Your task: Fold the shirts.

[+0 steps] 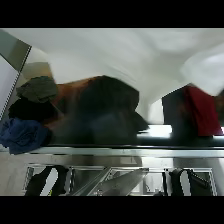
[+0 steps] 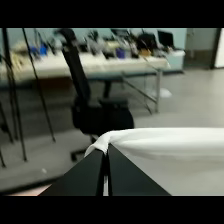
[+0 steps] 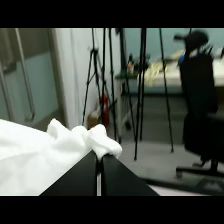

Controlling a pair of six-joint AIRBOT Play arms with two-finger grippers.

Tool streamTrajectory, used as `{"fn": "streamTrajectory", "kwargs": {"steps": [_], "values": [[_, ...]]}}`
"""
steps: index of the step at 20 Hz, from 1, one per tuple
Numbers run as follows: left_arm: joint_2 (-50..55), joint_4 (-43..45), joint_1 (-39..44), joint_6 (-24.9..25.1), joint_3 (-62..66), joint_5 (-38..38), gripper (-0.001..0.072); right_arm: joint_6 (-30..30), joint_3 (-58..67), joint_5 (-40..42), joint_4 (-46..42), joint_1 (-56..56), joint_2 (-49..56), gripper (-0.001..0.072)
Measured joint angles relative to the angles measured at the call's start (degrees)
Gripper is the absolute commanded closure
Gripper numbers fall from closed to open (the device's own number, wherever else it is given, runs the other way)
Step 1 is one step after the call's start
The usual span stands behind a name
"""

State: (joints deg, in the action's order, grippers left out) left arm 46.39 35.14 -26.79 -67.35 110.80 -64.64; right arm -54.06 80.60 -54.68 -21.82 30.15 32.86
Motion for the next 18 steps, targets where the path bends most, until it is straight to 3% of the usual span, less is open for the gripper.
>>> {"fn": "streamTrajectory", "kwargs": {"steps": [4, 8, 13, 18], "values": [[1.92, -5.75, -6.93, 2.05, 2.14, -4.33, 0.0692, 4.55, 0.90, 1.40, 7.61, 2.99, -1.22, 0.0692], [9.46, -8.35, -0.94, 4.79, -4.46, -7.96, 0.0692, 7.06, -0.11, -2.99, 10.78, -1.05, 8.63, 0.0692], [24.37, 4.31, 12.33, 5.99, -15.67, -5.49, 0.0693, 8.66, -1.25, -1.49, 2.03, -13.55, 32.13, 0.0691], [44.13, 15.04, 16.65, 7.28, -18.53, 1.16, 0.0693, 9.90, -1.40, 5.09, -1.16, -21.46, 57.16, 0.0692]]}}
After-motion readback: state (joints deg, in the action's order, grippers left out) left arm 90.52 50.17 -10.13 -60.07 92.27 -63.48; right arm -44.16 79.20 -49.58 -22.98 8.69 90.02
